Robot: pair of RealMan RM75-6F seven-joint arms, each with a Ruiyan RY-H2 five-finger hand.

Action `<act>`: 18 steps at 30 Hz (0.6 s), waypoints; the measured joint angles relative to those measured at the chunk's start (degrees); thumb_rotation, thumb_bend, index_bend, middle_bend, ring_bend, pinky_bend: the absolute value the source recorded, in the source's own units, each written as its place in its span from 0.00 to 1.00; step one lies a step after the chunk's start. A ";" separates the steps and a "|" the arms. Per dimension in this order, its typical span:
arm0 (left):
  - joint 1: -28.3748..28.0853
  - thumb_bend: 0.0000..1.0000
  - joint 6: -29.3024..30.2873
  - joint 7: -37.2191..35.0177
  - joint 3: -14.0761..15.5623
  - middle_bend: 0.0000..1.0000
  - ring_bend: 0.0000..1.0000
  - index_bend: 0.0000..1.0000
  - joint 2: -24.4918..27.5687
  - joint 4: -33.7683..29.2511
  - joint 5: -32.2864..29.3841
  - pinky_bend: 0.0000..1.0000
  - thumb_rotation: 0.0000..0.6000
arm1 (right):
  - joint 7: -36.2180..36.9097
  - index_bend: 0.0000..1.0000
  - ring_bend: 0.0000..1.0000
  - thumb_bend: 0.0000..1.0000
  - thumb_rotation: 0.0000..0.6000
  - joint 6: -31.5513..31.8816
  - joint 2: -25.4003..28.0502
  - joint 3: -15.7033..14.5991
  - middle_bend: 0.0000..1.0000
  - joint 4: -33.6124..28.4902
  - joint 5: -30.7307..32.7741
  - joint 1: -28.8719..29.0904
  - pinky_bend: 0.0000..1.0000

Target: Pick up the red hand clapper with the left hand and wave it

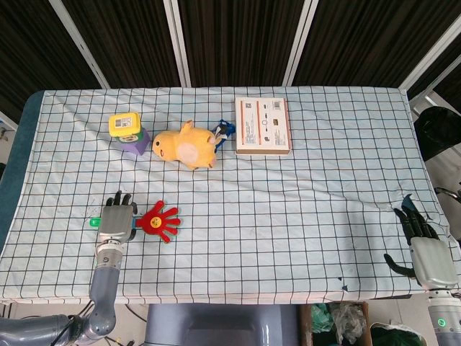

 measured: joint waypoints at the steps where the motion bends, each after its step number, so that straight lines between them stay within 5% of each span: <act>1: -0.07 0.27 0.01 -0.07 0.07 0.14 0.03 0.41 -0.01 0.00 -0.04 0.16 1.00 | 0.00 0.00 0.00 0.23 1.00 0.01 0.00 0.00 0.00 0.00 0.00 0.00 0.15; 18: -0.50 0.27 0.83 -0.83 1.06 0.14 0.03 0.41 0.65 -1.02 0.25 0.16 1.00 | 0.09 0.00 0.00 0.23 1.00 0.05 0.04 0.05 0.00 -0.06 0.09 -0.03 0.15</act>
